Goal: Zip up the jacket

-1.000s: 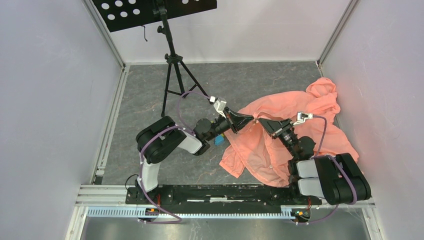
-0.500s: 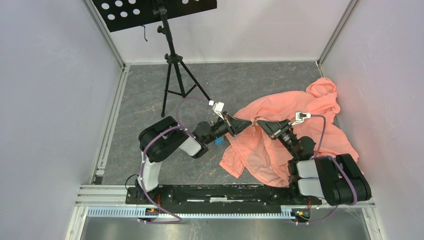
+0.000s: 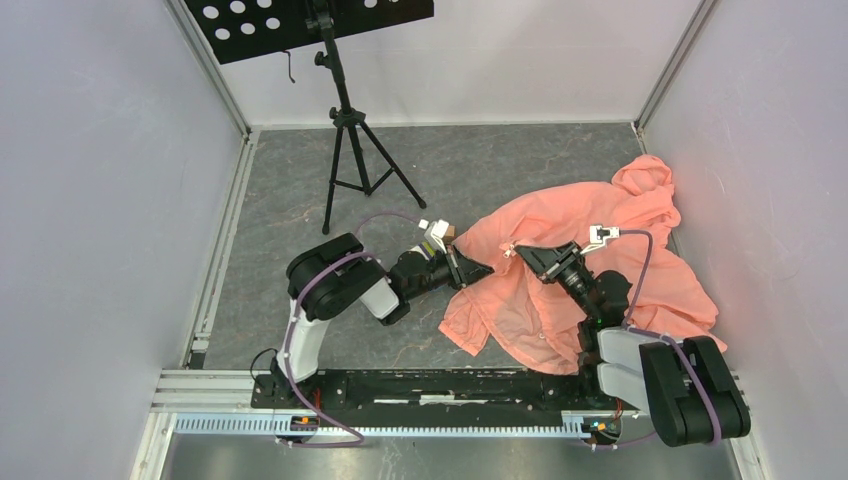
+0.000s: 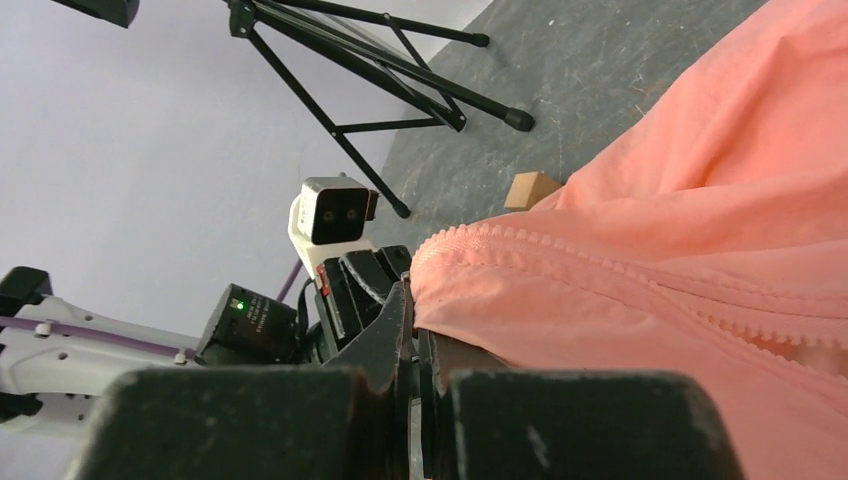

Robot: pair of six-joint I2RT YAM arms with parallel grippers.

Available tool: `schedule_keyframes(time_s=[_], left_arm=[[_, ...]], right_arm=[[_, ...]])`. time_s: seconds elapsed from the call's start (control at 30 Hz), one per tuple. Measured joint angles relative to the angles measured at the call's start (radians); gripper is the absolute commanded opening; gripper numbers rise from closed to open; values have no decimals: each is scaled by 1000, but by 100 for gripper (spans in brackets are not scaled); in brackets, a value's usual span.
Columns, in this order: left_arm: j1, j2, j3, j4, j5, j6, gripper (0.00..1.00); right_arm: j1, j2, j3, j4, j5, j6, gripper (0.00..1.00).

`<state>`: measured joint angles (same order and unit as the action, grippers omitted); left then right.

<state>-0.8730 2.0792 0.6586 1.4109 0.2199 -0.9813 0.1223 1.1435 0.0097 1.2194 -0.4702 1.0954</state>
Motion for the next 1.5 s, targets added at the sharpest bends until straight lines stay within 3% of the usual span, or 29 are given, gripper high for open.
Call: schedule_keyframes(time_s=[0.17,0.33,0.37,0.4,0.67,0.8,1.03,1.23,1.5], left_arm=[[0,-96,-39,-124,3,-3,40],[9,-221,-44,-219,46,-22,64],[17,-238,-42,-234,65,-30,75],[26,-246,-39,-243,79,-38,79],[115,-247,86,-314,190,-63,78],[120,-198,174,-298,263,-73,63],[120,-136,197,-255,341,-92,65],[119,-90,197,-172,371,-124,45],[119,-45,197,-105,385,-170,35]], right_arm=[[0,-14,0,-33,-9,-46,0],[0,-14,0,-29,-33,-69,0],[0,-14,0,-25,-38,-71,0],[0,-14,0,-21,-44,-72,0],[0,-16,0,1,-64,-71,0],[0,-17,0,10,-72,-71,0],[0,-17,0,20,-72,-69,0],[0,-17,0,22,-72,-68,0],[0,-17,0,24,-75,-68,0]])
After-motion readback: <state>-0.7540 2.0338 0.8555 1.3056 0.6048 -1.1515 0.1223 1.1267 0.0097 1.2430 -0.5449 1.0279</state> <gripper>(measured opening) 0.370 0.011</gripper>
